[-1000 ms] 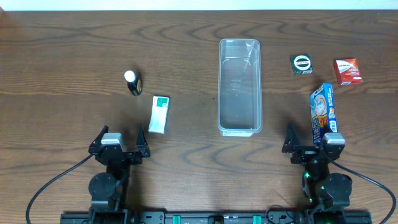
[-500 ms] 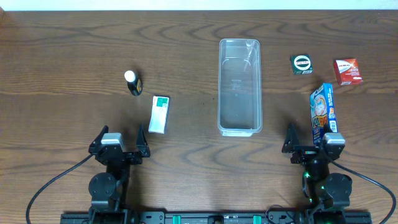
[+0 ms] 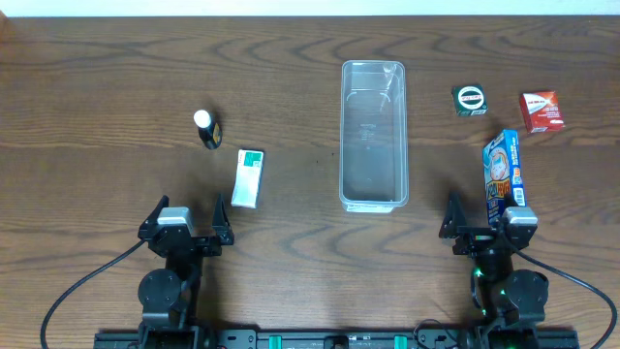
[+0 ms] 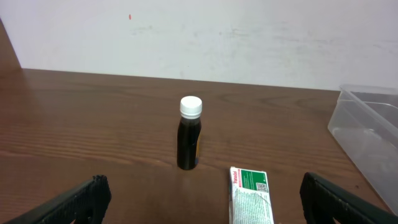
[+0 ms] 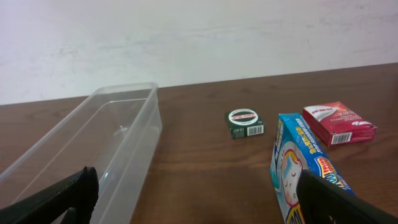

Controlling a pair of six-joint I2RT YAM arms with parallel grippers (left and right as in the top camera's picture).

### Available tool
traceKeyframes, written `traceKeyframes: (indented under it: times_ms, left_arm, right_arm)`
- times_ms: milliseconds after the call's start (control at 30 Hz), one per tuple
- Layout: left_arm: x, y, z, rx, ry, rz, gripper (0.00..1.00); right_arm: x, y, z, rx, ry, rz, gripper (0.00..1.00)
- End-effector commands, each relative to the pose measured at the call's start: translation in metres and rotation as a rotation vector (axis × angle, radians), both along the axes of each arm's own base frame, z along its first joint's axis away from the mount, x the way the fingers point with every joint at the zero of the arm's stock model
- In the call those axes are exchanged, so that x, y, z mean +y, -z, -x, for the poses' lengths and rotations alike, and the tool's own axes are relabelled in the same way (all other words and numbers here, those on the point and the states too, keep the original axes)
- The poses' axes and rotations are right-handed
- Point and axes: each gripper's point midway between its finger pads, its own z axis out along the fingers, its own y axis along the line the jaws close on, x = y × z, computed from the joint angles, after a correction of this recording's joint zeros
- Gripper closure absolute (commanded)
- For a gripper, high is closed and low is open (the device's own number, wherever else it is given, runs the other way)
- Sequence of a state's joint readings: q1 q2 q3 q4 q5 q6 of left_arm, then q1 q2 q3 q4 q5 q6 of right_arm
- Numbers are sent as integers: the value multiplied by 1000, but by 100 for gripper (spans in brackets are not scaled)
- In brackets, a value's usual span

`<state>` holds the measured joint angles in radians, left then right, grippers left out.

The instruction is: Pack container

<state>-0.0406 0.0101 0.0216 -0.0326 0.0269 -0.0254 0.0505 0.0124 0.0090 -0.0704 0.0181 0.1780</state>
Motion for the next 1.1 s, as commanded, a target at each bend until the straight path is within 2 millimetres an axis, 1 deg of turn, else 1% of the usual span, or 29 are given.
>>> traceKeyframes:
  times_ms: [0,133,200,267,333,400,433,500,533,567,600,633,667,733,767,800,867,967,1067]
  left_arm:
    - [3,16,1,49,-16,-10,2]
    - [3,16,1,49,-16,-10,2]
    - [3,17,1,50,-16,-10,2]
    - [3,16,1,49,-16,-10,2]
    - [3,16,1,49,-17,-10,2]
    - [3,16,1,49,-16,-10,2]
    - [3,16,1,49,-17,-10,2]
    - [3,16,1,49,-16,-10,2]
    - [3,16,1,49,-16,-10,2]
    - [3,16,1,49,-17,-10,2]
    - [3,17,1,50,-16,-10,2]
    - [3,16,1,49,-16,-10,2]
    - [3,16,1,49,-16,-10,2]
    - [3,16,1,49,-16,-10,2]
    - [3,16,1,49,-16,-10,2]
    - [3,16,1,49,-16,-10,2]
    - [3,16,1,49,-16,-10,2]
    - [3,16,1,49,-16,-10,2]
    - [3,16,1,49,-16,-10,2]
  right_arm:
    - [1,-1,0,-6,-8,-23,1]
    - [16,-1,1,8,-84,-186,1]
    - [17,-2,2,10,-85,-264,1]
    - [23,-13,2,-25,-122,-325,1]
    - [39,-39,6,-118,-230,-296,1]
    - [59,-76,20,-269,-374,-211,1]
    - [64,-92,27,-330,-411,-178,1]
    - [64,-123,37,-420,-417,-125,1]
    - [62,-132,39,-437,-403,-101,1]
    - [58,-146,42,-449,-370,-54,1]
    - [54,-155,42,-444,-338,-21,1]
    - [45,-167,41,-414,-274,24,1]
    - [39,-173,40,-390,-238,40,1]
    - [18,-187,34,-288,-110,78,1]
    - [9,-190,32,-244,-61,90,1]
    - [-3,-193,28,-176,6,106,1]
    - [-18,-196,21,-47,83,146,1]
    - [-25,-191,5,162,92,218,1]
    - [-35,-175,-7,407,93,260,1]
